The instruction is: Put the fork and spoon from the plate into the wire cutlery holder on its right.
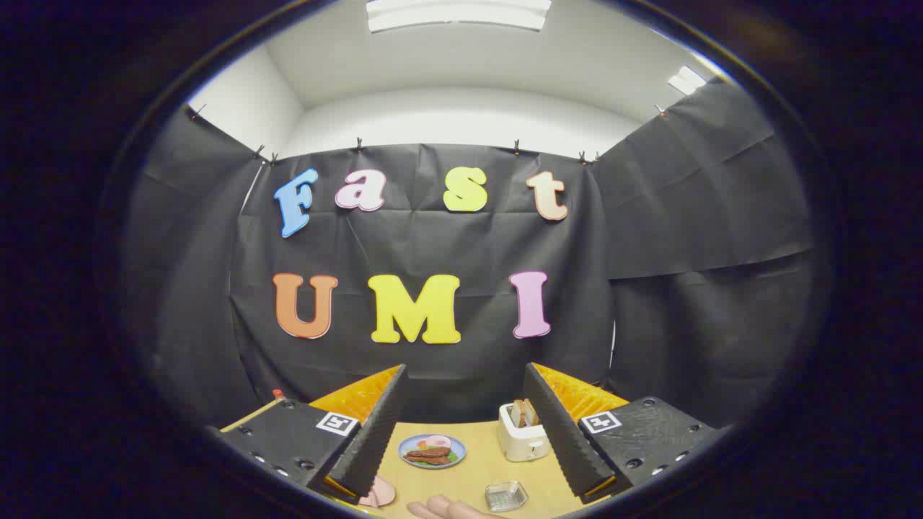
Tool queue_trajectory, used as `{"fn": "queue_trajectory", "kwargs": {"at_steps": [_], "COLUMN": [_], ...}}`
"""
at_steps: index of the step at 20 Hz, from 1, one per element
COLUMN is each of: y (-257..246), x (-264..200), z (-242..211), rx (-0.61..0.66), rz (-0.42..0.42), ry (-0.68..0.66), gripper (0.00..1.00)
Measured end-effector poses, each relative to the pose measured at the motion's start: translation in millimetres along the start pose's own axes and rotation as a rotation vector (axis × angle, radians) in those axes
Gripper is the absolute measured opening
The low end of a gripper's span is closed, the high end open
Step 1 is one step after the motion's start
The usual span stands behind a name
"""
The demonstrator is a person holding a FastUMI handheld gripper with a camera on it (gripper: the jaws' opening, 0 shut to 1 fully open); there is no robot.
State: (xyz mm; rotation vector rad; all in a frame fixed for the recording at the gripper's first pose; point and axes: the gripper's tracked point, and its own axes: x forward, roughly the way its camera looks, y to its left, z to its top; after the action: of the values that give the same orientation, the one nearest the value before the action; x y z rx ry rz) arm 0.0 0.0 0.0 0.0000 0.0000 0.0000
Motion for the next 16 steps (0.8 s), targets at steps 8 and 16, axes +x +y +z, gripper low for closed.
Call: {"fn": "queue_trajectory", "kwargs": {"at_steps": [8, 16], "y": [22.6, 31.2], "x": [-1.0, 3.4], "z": [-15.8, -49.0], "rx": [-0.002, 0.006], "rz": [-0.025, -0.044], "ry": [0.048, 0.109], "gripper": [0.96, 0.96]}}
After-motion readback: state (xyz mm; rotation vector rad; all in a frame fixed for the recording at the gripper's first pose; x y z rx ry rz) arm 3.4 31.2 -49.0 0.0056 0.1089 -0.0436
